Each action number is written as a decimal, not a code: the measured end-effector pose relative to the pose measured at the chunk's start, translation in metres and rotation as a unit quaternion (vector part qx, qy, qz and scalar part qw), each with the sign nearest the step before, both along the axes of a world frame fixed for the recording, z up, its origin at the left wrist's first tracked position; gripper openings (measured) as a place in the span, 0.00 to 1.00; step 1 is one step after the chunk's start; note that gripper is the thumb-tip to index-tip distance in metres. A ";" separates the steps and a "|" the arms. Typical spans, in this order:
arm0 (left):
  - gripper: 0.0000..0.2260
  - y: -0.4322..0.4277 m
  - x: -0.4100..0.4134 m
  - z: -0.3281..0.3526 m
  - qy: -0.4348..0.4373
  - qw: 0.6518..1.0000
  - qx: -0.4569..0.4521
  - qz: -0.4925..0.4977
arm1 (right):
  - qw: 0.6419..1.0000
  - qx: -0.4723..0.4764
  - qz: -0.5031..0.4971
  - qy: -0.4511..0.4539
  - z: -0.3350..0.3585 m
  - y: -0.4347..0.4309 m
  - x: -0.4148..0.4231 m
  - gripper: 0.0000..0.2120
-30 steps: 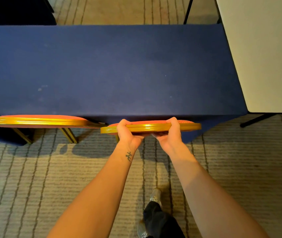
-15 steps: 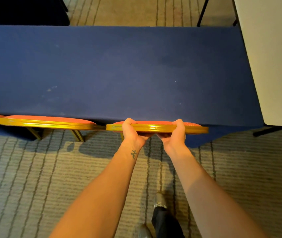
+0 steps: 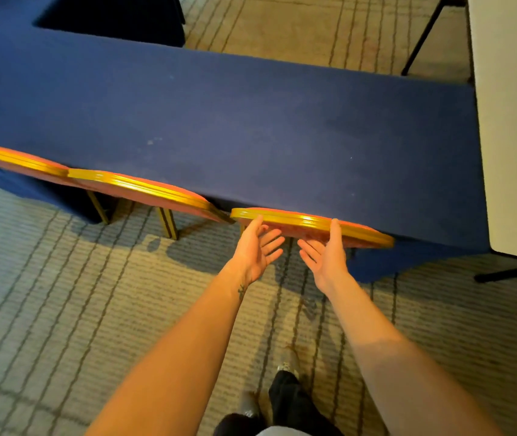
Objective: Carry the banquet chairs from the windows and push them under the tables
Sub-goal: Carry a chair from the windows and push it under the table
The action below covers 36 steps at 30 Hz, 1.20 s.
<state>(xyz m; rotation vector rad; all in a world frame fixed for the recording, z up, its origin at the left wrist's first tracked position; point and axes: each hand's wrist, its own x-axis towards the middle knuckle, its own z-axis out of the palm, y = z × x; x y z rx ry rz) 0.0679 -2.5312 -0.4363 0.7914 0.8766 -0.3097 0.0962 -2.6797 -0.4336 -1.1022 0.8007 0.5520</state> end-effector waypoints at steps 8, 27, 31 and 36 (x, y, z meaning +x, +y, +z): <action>0.23 0.095 -0.106 0.049 -0.080 0.986 0.000 0.143 | 0.985 0.056 0.161 -0.031 0.042 0.107 -0.084 0.28; 0.17 0.433 -0.368 0.159 -0.254 0.838 0.073 0.477 | 0.861 0.201 0.440 -0.155 0.193 0.526 -0.278 0.23; 0.16 0.486 -0.399 0.177 -0.270 0.806 0.094 0.518 | 0.840 0.221 0.474 -0.144 0.203 0.590 -0.306 0.23; 0.16 0.563 -0.419 0.168 -0.267 0.788 0.104 0.546 | 0.826 0.240 0.493 -0.132 0.192 0.676 -0.307 0.22</action>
